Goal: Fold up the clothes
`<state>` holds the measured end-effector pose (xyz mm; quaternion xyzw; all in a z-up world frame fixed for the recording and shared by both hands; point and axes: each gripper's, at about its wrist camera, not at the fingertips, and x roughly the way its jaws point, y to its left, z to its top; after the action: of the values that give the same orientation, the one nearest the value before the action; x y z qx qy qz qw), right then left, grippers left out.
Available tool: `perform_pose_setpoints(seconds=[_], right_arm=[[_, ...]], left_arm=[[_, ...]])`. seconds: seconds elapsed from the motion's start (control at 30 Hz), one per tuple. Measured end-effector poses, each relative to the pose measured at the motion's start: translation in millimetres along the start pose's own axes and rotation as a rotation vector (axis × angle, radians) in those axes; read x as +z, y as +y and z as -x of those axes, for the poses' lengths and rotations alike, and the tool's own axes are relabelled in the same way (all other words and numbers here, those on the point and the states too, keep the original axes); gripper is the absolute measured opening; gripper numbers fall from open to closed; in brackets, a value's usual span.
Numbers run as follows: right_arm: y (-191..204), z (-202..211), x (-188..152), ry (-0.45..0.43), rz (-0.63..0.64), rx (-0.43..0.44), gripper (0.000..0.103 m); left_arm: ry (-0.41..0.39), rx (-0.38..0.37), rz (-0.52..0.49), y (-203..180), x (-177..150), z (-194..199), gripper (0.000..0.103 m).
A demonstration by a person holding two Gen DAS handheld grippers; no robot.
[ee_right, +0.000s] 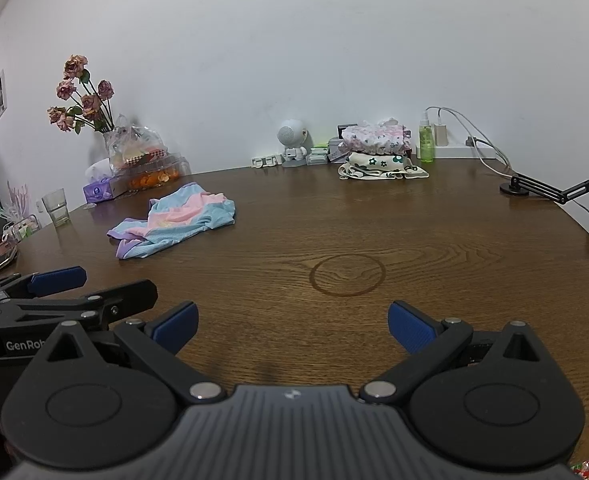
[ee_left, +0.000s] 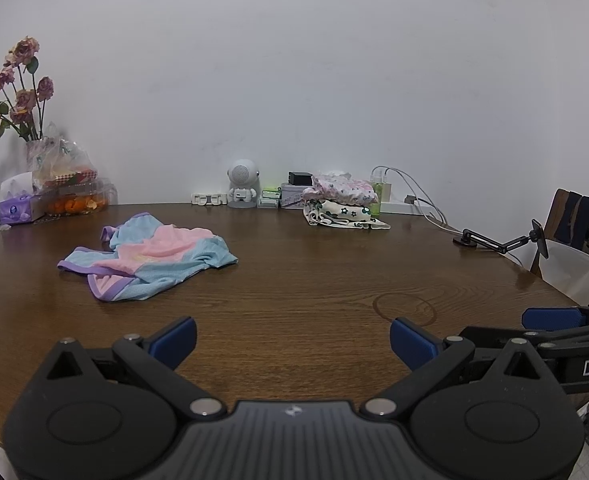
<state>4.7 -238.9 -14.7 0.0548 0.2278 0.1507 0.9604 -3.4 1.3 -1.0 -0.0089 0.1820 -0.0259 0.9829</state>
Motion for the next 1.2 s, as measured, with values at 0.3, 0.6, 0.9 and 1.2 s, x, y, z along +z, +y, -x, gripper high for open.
perform_pose_setpoints(seconds=[0.3, 0.6, 0.9, 1.2], right_arm=[[-0.1, -1.1, -0.7, 0.004, 0.000, 0.000, 0.103], [-0.5, -1.7, -1.6, 0.009, -0.003, 0.001, 0.103], [0.3, -2.9, -1.9, 0.010, 0.000, -0.001, 0.103], [-0.2, -9.6, -1.3, 0.025, -0.001, 0.004, 0.103]], left_arm=[[0.003, 0.000, 0.002, 0.4, -1.0, 0.1, 0.103], [0.010, 0.001, 0.004, 0.8, -1.4, -1.4, 0.103], [0.011, -0.003, 0.007, 1.8, -2.1, -1.2, 0.103], [0.023, 0.001, 0.011, 6.2, -2.2, -5.7, 0.103]])
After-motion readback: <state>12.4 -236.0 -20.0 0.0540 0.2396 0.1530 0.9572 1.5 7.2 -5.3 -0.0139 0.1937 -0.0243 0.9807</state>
